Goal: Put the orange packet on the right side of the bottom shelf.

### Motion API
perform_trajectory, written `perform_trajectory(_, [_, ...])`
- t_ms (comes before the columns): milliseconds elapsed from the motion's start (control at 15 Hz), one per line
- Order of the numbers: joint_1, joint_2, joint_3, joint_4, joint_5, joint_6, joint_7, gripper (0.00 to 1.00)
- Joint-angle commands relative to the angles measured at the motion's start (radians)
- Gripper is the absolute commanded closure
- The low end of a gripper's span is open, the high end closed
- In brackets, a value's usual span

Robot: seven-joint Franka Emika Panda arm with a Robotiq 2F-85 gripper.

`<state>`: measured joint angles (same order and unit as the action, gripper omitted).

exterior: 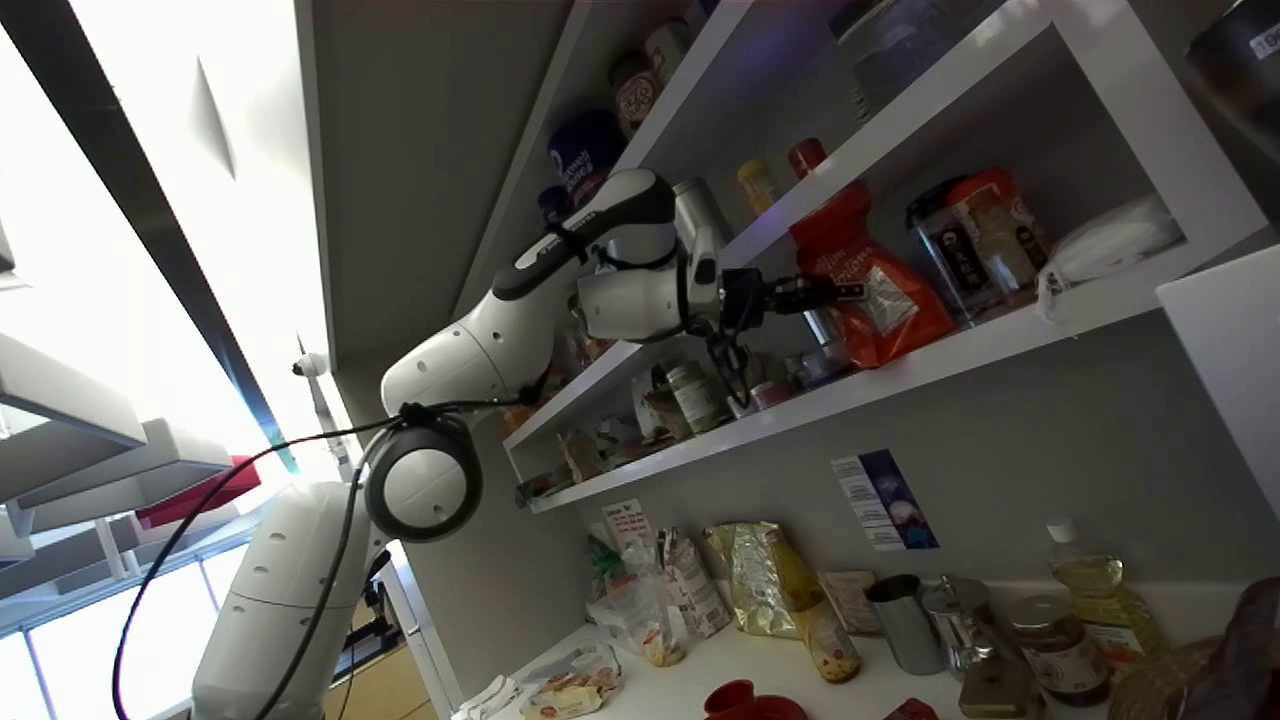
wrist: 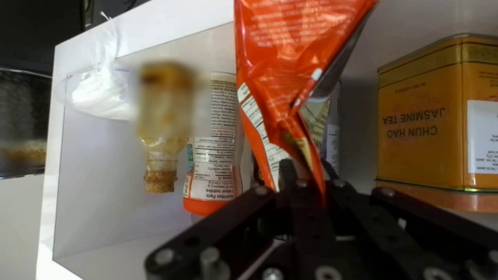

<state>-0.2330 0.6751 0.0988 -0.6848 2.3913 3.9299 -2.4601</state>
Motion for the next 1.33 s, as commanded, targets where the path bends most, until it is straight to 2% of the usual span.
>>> perform_trajectory(0, [-0.005,0.049,0.035,0.068,0.004,0.047,-0.053,0.99])
perform_trajectory(67, [-0.001,0.046,0.037,0.069,0.000,0.045,-0.055,0.99])
perform_trajectory(133, [0.003,0.046,0.038,0.072,-0.003,0.046,-0.054,0.91])
perform_trajectory(200, [0.008,0.049,0.039,0.075,-0.007,0.049,-0.050,0.70])
perform_trajectory(467, [0.004,0.046,0.052,0.074,-0.007,0.065,-0.055,0.40])
perform_trajectory(800, [0.040,0.014,0.025,0.062,-0.051,0.086,-0.029,0.05])
perform_trajectory(867, [0.051,0.007,0.018,0.060,-0.070,0.094,-0.028,0.01])
perform_trajectory(1067, [0.075,-0.042,0.010,0.038,-0.128,0.123,-0.051,0.00])
perform_trajectory(1267, [0.068,-0.126,0.070,-0.036,-0.080,0.151,-0.141,0.00])
